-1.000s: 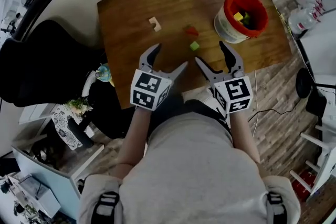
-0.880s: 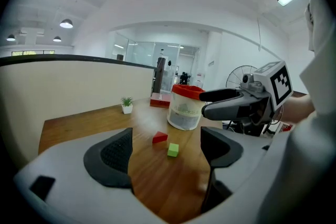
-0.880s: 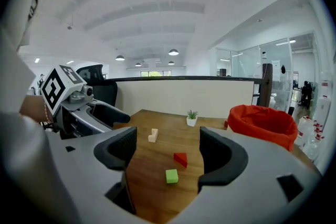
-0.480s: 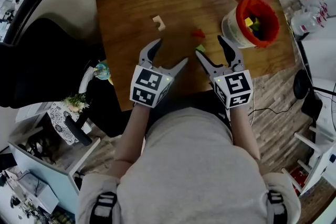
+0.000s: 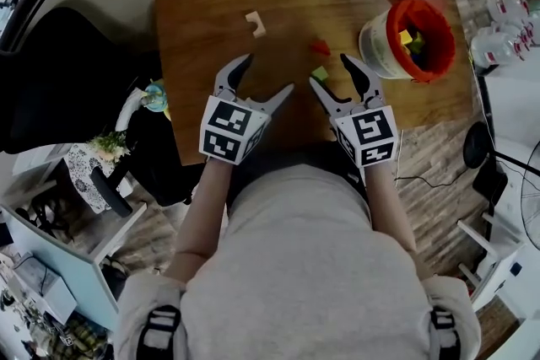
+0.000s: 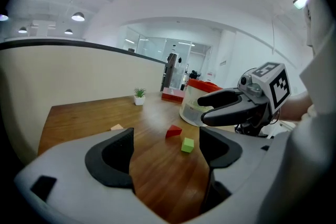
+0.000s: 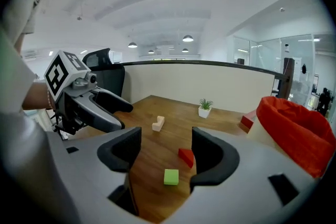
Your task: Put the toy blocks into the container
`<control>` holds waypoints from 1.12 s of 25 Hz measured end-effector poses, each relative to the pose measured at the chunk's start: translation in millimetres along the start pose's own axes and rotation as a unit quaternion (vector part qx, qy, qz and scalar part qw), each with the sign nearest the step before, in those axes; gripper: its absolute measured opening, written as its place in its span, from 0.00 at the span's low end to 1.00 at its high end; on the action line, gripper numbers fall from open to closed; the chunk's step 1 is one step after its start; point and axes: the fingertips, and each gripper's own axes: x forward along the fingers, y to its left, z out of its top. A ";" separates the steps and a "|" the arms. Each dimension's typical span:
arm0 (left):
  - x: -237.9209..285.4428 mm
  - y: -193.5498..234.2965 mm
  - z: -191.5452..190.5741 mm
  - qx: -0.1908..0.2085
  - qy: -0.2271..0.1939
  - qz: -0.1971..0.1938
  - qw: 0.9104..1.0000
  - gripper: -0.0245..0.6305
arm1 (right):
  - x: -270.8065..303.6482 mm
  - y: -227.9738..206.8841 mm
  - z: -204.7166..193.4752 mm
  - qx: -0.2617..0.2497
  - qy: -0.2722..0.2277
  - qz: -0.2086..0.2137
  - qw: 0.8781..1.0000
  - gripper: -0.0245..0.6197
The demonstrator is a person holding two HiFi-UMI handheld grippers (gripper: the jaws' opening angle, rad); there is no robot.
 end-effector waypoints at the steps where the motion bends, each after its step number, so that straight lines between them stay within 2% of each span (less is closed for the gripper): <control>1: 1.6 -0.1 0.1 -0.001 0.002 0.002 1.000 0.63 | 1.3 -0.4 -0.3 -0.001 0.002 0.005 1.000 0.52; 4: 7.8 -1.1 2.1 -0.004 0.005 0.011 1.000 0.63 | 4.7 -1.7 -1.2 -0.010 0.008 0.019 1.000 0.48; 12: 14.7 -8.1 2.7 -0.021 0.005 0.025 0.999 0.63 | 8.4 -11.2 -15.9 -0.017 0.030 0.045 0.998 0.47; 19: 18.7 -18.8 -17.4 -0.043 0.024 0.017 0.999 0.61 | 12.3 -16.5 -35.1 0.013 0.051 0.055 0.997 0.45; 21: 21.2 -17.5 -20.6 -0.048 0.021 0.015 0.999 0.54 | 15.5 -16.2 -41.5 0.014 0.059 0.057 0.997 0.45; 28: 32.7 -16.9 -34.2 -0.048 0.037 0.001 0.998 0.53 | 24.2 -9.4 -65.2 0.010 0.090 0.066 0.994 0.44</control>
